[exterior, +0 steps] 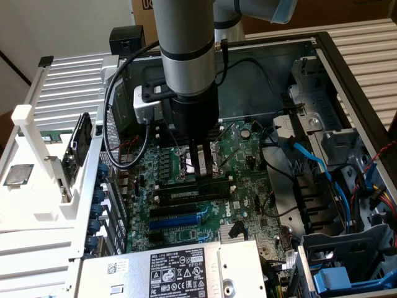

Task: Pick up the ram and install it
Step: 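Insert the ram into the slot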

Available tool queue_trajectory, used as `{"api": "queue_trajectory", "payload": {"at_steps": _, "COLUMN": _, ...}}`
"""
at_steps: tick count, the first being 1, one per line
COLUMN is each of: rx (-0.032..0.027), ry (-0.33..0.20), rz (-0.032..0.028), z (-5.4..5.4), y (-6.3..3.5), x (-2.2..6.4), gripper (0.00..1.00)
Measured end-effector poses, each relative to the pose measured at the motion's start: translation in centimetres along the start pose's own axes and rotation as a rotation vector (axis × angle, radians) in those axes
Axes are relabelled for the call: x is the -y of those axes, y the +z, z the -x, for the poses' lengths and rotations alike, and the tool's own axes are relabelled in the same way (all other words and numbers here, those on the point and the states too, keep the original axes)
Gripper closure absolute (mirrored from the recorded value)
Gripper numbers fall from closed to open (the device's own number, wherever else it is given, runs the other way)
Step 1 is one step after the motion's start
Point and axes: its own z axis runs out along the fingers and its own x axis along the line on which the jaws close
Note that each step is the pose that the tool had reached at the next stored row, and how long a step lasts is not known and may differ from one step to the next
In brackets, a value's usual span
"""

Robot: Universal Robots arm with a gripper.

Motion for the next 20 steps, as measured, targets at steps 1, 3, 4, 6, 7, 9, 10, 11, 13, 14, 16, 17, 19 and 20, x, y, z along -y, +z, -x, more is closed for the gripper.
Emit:
{"api": "queue_trajectory", "payload": {"at_steps": 1, "rx": 0.0000, "ry": 0.000, "rz": 0.0001, "z": 0.0, "y": 0.00, "x": 0.00, "gripper": 0.78}}
{"api": "queue_trajectory", "payload": {"at_steps": 3, "rx": -0.0001, "ry": 0.000, "rz": 0.0001, "z": 0.0, "y": 0.00, "x": 0.00, "gripper": 0.78}}
{"api": "queue_trajectory", "payload": {"at_steps": 4, "rx": -0.0001, "ry": 0.000, "rz": 0.0001, "z": 0.0, "y": 0.00, "x": 0.00, "gripper": 0.78}}
{"api": "queue_trajectory", "payload": {"at_steps": 6, "rx": -0.0001, "ry": 0.000, "rz": 0.0001, "z": 0.0, "y": -0.01, "x": 0.00, "gripper": 0.78}}
{"api": "queue_trajectory", "payload": {"at_steps": 7, "rx": -0.0001, "ry": 0.000, "rz": 0.0001, "z": 0.0, "y": 0.00, "x": 0.00, "gripper": 0.78}}
{"api": "queue_trajectory", "payload": {"at_steps": 9, "rx": -0.0001, "ry": 0.000, "rz": 0.0001, "z": 0.0, "y": -0.01, "x": 0.00, "gripper": 0.78}}
{"api": "queue_trajectory", "payload": {"at_steps": 10, "rx": -0.0001, "ry": 0.000, "rz": 0.0001, "z": 0.0, "y": -0.01, "x": -0.01, "gripper": 0.78}}
{"api": "queue_trajectory", "payload": {"at_steps": 11, "rx": -0.0002, "ry": 0.000, "rz": 0.0002, "z": 0.0, "y": -0.04, "x": -0.04, "gripper": 0.78}}
{"api": "queue_trajectory", "payload": {"at_steps": 13, "rx": -0.0002, "ry": 0.000, "rz": 0.0002, "z": 0.0, "y": -0.23, "x": -0.16, "gripper": 0.78}}
{"api": "queue_trajectory", "payload": {"at_steps": 14, "rx": -0.0001, "ry": 0.000, "rz": 0.0002, "z": 0.0, "y": -0.37, "x": -0.26, "gripper": 0.78}}
{"api": "queue_trajectory", "payload": {"at_steps": 16, "rx": 0.0000, "ry": 0.000, "rz": 0.0001, "z": 0.0, "y": -0.82, "x": -0.37, "gripper": 0.78}}
{"api": "queue_trajectory", "payload": {"at_steps": 17, "rx": -0.0001, "ry": 0.000, "rz": 0.0002, "z": 0.0, "y": -1.04, "x": -0.39, "gripper": 0.78}}
{"api": "queue_trajectory", "payload": {"at_steps": 19, "rx": -0.0002, "ry": 0.000, "rz": 0.0001, "z": -0.1, "y": -1.51, "x": -0.48, "gripper": 0.78}}
{"api": "queue_trajectory", "payload": {"at_steps": 20, "rx": 0.0000, "ry": 0.000, "rz": 0.0001, "z": -0.1, "y": -1.77, "x": -0.51, "gripper": 0.78}}
